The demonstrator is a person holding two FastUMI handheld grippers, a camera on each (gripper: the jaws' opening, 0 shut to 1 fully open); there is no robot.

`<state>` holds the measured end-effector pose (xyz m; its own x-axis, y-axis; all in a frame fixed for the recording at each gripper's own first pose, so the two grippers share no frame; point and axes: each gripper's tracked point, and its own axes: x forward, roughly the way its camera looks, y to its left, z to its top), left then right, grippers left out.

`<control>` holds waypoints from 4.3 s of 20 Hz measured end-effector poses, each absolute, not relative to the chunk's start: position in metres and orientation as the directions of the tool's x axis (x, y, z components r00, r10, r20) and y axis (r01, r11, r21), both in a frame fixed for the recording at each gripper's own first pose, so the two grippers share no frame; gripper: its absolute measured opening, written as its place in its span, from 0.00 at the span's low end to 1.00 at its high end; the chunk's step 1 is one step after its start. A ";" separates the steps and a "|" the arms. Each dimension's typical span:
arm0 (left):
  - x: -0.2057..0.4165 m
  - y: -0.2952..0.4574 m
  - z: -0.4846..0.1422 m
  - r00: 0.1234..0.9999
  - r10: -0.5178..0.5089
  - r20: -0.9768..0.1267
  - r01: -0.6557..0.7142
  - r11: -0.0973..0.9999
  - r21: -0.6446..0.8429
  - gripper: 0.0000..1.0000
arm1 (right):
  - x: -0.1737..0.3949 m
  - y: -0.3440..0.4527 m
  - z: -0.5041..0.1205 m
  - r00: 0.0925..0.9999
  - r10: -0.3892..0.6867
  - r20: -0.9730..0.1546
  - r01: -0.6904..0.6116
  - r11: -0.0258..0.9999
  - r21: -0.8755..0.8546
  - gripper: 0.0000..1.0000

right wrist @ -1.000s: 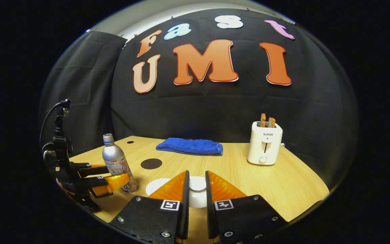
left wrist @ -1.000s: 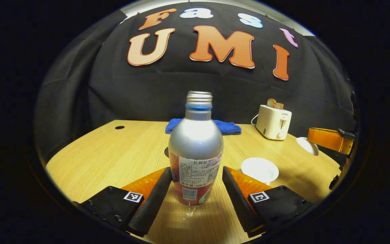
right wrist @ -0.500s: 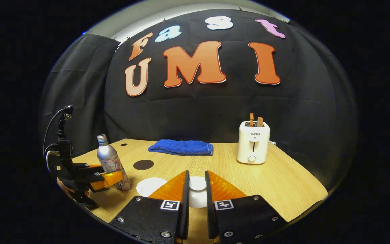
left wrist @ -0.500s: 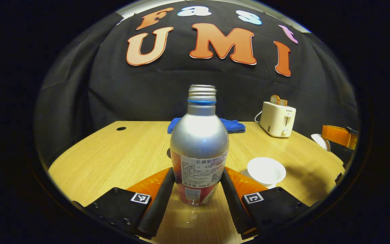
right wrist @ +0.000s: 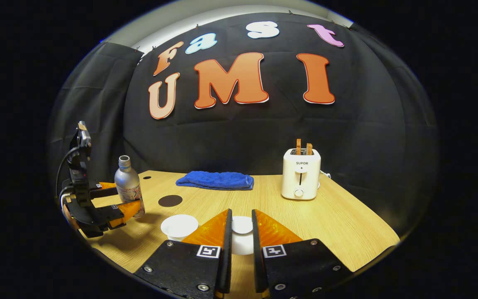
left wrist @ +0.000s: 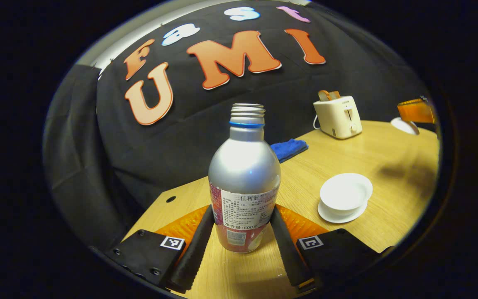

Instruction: Open the teacup lid with one hand, grasp the water bottle and pour water into the teacup with the other hand; after pouring, place the water bottle on the coaster and then close the teacup lid.

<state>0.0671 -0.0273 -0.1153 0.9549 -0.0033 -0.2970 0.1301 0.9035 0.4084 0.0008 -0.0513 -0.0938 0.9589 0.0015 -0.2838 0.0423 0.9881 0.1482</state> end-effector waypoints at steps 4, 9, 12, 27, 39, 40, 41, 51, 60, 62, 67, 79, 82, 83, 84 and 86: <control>0.065 -0.037 -0.115 0.954 -0.001 -0.301 0.171 0.825 0.538 0.80 | -0.003 -0.058 -0.096 0.959 -0.011 -0.285 0.052 0.989 0.138 0.23; 0.064 -0.040 -0.120 0.956 0.015 -0.294 0.199 0.702 0.683 0.80 | -0.008 -0.065 -0.099 0.959 -0.019 -0.283 0.061 0.988 0.140 0.23; 0.064 -0.041 -0.123 0.955 0.020 -0.297 0.220 0.624 0.750 0.84 | -0.010 -0.068 -0.102 0.957 -0.024 -0.289 0.069 0.987 0.145 0.23; 0.080 -0.029 -0.113 0.958 0.069 -0.277 0.258 0.204 0.944 0.85 | -0.016 -0.089 -0.106 0.956 -0.056 -0.288 0.097 0.987 0.128 0.23; 0.092 -0.035 -0.109 0.968 0.069 -0.242 0.247 -0.082 0.966 0.85 | -0.020 -0.101 -0.100 0.961 -0.071 -0.268 0.100 0.991 0.094 0.23; 0.095 -0.035 -0.109 0.968 0.070 -0.242 0.248 -0.105 0.963 0.82 | -0.020 -0.103 -0.101 0.960 -0.072 -0.270 0.100 0.990 0.094 0.23; 0.095 -0.035 -0.108 0.968 0.071 -0.239 0.247 -0.129 0.961 0.82 | -0.021 -0.103 -0.102 0.960 -0.072 -0.270 0.101 0.990 0.096 0.23; 0.098 -0.052 -0.097 0.980 0.044 -0.196 0.200 -0.314 0.928 0.82 | -0.026 -0.116 -0.103 0.961 -0.086 -0.261 0.114 0.989 0.096 0.23; 0.104 -0.058 -0.077 0.986 0.043 -0.161 0.163 -0.447 0.880 0.82 | -0.026 -0.116 -0.104 0.962 -0.083 -0.261 0.109 0.990 0.087 0.23; 0.107 -0.058 -0.072 0.987 0.039 -0.156 0.156 -0.462 0.873 0.82 | -0.027 -0.115 -0.104 0.963 -0.081 -0.258 0.105 0.991 0.079 0.23; 0.108 -0.062 -0.061 0.992 0.027 -0.119 0.117 -0.498 0.859 0.83 | -0.027 -0.111 -0.102 0.966 -0.068 -0.249 0.088 0.993 0.073 0.23; 0.112 -0.066 0.005 1.000 -0.023 0.016 -0.026 -0.563 0.826 0.84 | -0.023 -0.091 -0.094 0.972 -0.025 -0.235 0.036 0.998 0.045 0.23; 0.109 -0.071 0.009 0.998 -0.045 0.039 -0.058 -0.576 0.816 0.84 | -0.022 -0.086 -0.093 0.972 -0.013 -0.235 0.022 0.999 0.035 0.23; 0.108 -0.073 0.008 0.998 -0.052 0.042 -0.065 -0.582 0.811 0.84 | -0.022 -0.085 -0.094 0.971 -0.011 -0.237 0.020 0.999 0.036 0.23; 0.109 -0.075 0.004 0.998 -0.058 0.039 -0.066 -0.584 0.809 0.82 | -0.022 -0.084 -0.094 0.971 -0.009 -0.241 0.019 0.999 0.038 0.23; 0.110 -0.077 -0.008 0.997 -0.068 0.030 -0.064 -0.590 0.805 0.84 | -0.021 -0.082 -0.095 0.969 -0.006 -0.246 0.015 0.999 0.034 0.23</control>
<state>0.1102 -0.0771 -0.0077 0.9972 -0.0684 0.0297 -0.0645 -0.5896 0.8051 -0.0209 -0.0819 -0.0948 0.9692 -0.0064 -0.2462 0.0153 0.9993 0.0343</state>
